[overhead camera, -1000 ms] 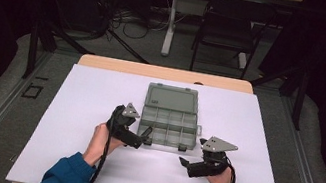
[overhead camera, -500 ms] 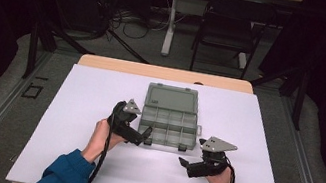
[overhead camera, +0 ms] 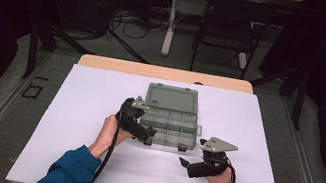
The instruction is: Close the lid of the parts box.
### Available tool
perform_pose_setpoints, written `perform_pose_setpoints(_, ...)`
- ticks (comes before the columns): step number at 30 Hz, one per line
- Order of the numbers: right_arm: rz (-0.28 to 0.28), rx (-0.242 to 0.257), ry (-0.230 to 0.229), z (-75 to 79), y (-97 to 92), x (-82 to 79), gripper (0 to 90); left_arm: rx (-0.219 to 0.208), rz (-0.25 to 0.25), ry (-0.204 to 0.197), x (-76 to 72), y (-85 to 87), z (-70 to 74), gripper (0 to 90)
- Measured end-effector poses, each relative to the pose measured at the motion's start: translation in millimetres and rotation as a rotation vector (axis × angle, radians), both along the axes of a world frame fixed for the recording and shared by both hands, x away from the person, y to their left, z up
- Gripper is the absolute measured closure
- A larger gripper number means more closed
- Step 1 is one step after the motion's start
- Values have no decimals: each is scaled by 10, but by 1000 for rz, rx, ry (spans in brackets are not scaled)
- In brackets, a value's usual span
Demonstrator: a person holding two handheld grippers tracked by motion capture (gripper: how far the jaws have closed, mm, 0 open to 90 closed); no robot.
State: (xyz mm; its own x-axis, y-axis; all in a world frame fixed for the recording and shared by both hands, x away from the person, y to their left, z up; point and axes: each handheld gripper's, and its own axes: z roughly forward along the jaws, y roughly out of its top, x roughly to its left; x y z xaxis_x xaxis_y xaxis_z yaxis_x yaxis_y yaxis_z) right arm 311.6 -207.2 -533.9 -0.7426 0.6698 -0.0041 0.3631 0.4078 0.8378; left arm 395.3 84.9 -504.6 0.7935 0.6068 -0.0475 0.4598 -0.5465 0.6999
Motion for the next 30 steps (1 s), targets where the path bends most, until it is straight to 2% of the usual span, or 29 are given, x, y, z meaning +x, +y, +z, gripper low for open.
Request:
perform_pose_setpoints(9,2,-5,1,-3,4,0,11,7,9,-20,71,-79,-51,8)
perform_pose_setpoints(12,3,-3,3,-6,5,1,11,14,13,-22,91,-100,-82,53)
perform_pose_setpoints(15,3,-5,4,-9,8,1,11,16,13,-24,105,-108,-103,137)
perform_pose_setpoints(19,5,-6,4,-10,7,2,11,22,23,-28,119,-116,-124,181)
perform_pose_setpoints(30,9,-4,11,-18,10,5,11,36,32,-33,149,-154,-185,384)
